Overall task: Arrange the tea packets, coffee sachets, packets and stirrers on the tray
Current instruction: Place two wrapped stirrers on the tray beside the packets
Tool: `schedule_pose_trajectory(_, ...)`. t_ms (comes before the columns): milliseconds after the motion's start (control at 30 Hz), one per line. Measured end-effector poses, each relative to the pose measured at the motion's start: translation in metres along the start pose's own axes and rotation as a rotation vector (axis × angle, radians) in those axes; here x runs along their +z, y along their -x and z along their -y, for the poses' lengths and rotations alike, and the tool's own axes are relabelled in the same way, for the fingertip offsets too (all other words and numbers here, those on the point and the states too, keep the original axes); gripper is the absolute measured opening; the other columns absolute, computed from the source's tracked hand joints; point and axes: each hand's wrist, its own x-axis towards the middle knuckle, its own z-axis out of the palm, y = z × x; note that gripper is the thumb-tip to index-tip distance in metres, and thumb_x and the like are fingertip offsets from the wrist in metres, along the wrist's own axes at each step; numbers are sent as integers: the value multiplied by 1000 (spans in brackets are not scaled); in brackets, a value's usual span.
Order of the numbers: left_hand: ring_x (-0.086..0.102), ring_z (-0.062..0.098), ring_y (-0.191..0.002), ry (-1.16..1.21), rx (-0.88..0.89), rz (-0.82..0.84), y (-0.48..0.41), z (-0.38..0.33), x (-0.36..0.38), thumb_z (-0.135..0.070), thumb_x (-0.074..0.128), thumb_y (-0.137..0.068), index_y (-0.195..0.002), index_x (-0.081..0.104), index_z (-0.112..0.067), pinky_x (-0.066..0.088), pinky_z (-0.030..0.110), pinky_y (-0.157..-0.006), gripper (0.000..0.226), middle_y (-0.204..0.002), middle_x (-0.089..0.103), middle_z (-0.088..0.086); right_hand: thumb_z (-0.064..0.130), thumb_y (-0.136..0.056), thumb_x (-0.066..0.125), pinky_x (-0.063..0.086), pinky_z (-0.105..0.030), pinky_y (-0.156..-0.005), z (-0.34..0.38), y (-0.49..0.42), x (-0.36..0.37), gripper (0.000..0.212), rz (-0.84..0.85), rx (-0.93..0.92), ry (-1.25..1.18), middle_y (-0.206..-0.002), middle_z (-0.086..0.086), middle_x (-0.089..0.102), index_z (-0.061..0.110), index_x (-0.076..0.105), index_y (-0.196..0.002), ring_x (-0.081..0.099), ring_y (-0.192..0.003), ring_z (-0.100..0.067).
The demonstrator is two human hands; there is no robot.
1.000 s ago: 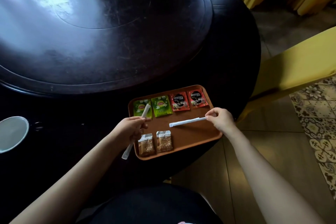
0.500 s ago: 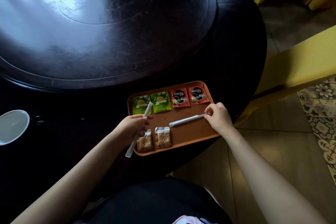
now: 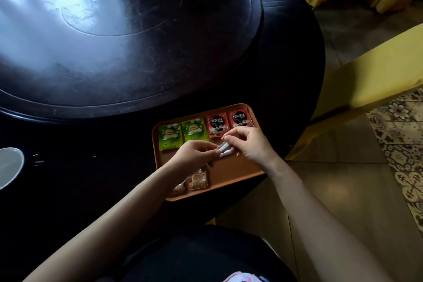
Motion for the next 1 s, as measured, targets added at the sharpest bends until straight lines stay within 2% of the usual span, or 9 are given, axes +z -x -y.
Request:
schedule_pose_trajectory(133,51,5,-47,-1,-23,16,0,5,-8,-18,68,-79,-74,72,-23,41,16,-44,8,-61,67,-5,11,-85,61,45,-10,-46,-13,4,-27,12,-216,20,-9,-66,0,61,3,67,-92,57,-53,-3)
schedule_pose_trajectory(200,49,7,-48,11,-32,-15,1,8,-10,-15,69,-78,-73,71,-18,40,15,-44,6,-63,66,-1,13,-84,63,46,-10,-48,-18,8,-39,5,-149,-5,95,-67,2,63,14,68,-85,58,-54,-1)
schedule_pose_trajectory(300,50,10,-52,-57,-20,-72,0,9,-6,-14,69,-78,-74,71,-17,41,18,-47,5,-66,66,3,22,-82,65,46,-11,-66,-20,12,-48,6,48,-38,400,-80,12,65,26,69,-82,59,-76,0)
schedule_pose_trajectory(400,52,12,-56,-106,16,-107,-4,8,-1,-17,69,-78,-72,69,-22,42,24,-54,8,-68,66,3,21,-84,63,40,-10,-71,-19,11,-51,8,74,-104,523,-87,10,62,22,70,-89,56,-85,-2)
schedule_pose_trajectory(500,52,2,-49,-152,48,-116,-5,12,7,-19,69,-78,-72,70,-24,42,16,-48,8,-63,66,-4,16,-84,62,45,-16,-75,-19,7,-50,10,111,-171,596,-91,5,62,18,69,-91,57,-87,-9)
schedule_pose_trajectory(600,54,2,-51,-183,39,-112,-6,20,13,-21,69,-78,-72,70,-25,43,11,-46,8,-63,67,-8,12,-84,61,45,-21,-81,-26,7,-52,10,151,-193,659,-91,4,60,14,69,-91,55,-89,-10)
schedule_pose_trajectory(700,57,1,-63,-375,83,-224,-6,30,6,-21,69,-78,-79,73,-20,44,13,-56,4,-71,67,-11,11,-85,60,42,-23,-86,-42,10,-60,10,150,-167,726,-90,5,56,13,69,-89,50,-91,-7)
schedule_pose_trajectory(800,59,12,-78,-568,212,-343,-3,43,-7,-17,69,-77,-85,72,-13,48,24,-71,9,-86,68,-1,13,-86,58,40,-26,-87,-59,13,-60,10,145,-97,770,-89,8,54,15,68,-88,47,-93,-8)
schedule_pose_trajectory(1000,52,21,-96,-852,407,-252,6,71,-9,-20,74,-71,-96,68,-16,44,29,-79,27,-97,61,5,20,-85,59,43,-34,-92,-73,12,-45,9,119,-29,849,-92,6,54,20,68,-87,48,-101,-13)
